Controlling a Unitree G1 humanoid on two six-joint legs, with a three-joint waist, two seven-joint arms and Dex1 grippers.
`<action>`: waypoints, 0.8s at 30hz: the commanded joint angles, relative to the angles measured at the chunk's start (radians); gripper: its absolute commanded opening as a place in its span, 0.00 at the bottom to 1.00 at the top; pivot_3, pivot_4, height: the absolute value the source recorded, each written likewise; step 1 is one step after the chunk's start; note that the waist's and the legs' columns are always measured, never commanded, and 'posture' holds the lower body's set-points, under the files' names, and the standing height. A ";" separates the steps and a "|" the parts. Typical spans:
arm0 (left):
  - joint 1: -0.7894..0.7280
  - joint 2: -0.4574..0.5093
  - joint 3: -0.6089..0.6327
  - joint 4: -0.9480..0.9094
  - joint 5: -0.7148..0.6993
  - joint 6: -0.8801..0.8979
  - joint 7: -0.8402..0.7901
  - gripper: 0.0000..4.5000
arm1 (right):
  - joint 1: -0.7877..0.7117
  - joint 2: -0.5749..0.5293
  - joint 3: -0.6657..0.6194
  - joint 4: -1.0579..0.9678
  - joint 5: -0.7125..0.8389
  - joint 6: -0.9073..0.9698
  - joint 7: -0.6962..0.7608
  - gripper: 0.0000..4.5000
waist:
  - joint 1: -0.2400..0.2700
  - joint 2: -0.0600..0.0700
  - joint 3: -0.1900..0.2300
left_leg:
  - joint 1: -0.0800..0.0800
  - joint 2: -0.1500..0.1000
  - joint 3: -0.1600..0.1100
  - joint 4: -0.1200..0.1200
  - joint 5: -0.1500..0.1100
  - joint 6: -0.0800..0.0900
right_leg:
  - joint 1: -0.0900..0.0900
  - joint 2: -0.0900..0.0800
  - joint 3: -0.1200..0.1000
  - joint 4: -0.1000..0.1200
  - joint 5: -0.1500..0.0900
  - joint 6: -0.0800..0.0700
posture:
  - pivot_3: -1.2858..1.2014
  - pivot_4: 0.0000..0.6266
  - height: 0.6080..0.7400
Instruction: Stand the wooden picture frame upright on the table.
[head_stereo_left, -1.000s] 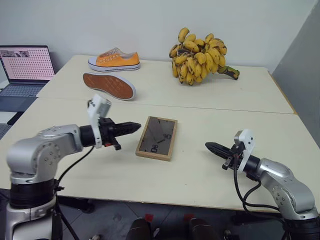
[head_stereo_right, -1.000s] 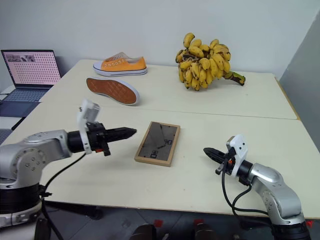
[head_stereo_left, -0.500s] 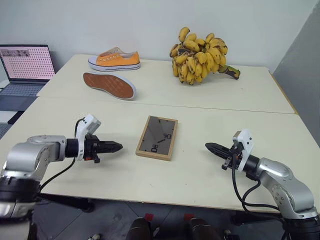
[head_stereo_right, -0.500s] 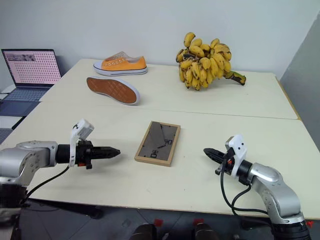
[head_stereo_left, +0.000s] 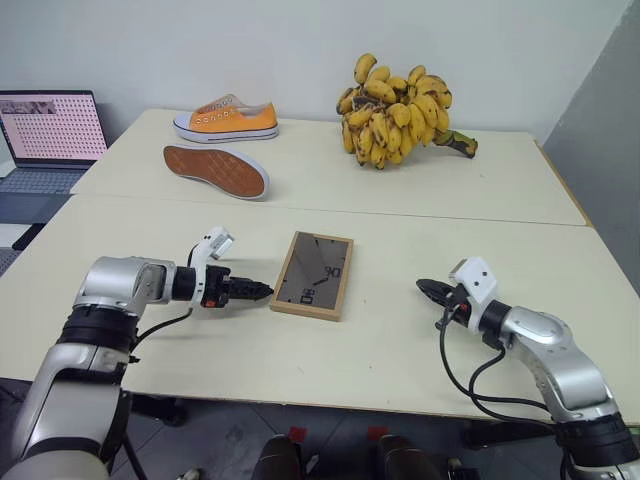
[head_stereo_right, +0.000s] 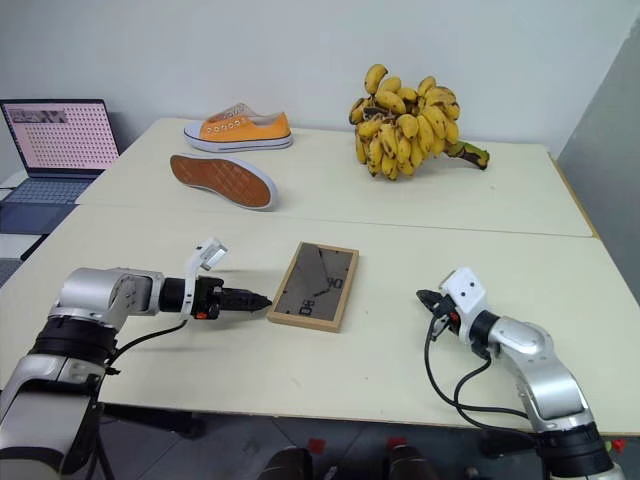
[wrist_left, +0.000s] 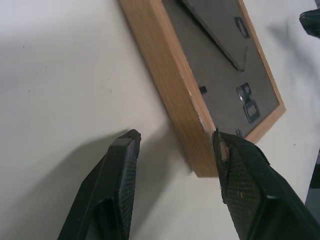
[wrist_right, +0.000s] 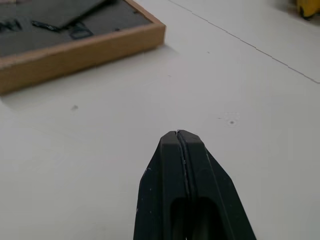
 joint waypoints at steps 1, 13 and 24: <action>-0.097 -0.044 -0.015 0.127 0.034 0.011 -0.027 0.55 | -0.075 0.020 0.077 0.089 -0.111 -0.118 -0.016 0.00 | -0.001 0.000 0.000 | 0.000 0.000 0.000 0.000 0.000 0.000 | 0.000 0.000 0.000 0.000 0.000 0.000 | 0.52 0.24 1.00; -0.162 -0.110 -0.030 0.229 0.100 -0.028 -0.095 0.55 | -0.215 0.170 0.173 0.313 -0.226 -0.206 -0.055 0.00 | -0.009 0.000 0.000 | 0.000 0.000 -0.002 0.000 0.000 0.000 | 0.000 0.000 -0.002 0.002 0.000 0.000 | 0.52 0.24 1.00; -0.172 -0.162 -0.003 0.230 0.094 0.005 -0.097 0.55 | -0.292 0.289 0.223 0.333 -0.244 -0.192 -0.054 0.00 | -0.010 0.000 0.000 | -0.001 0.000 -0.004 0.002 0.000 0.000 | 0.001 -0.001 -0.004 0.002 0.000 0.000 | 0.52 0.24 1.00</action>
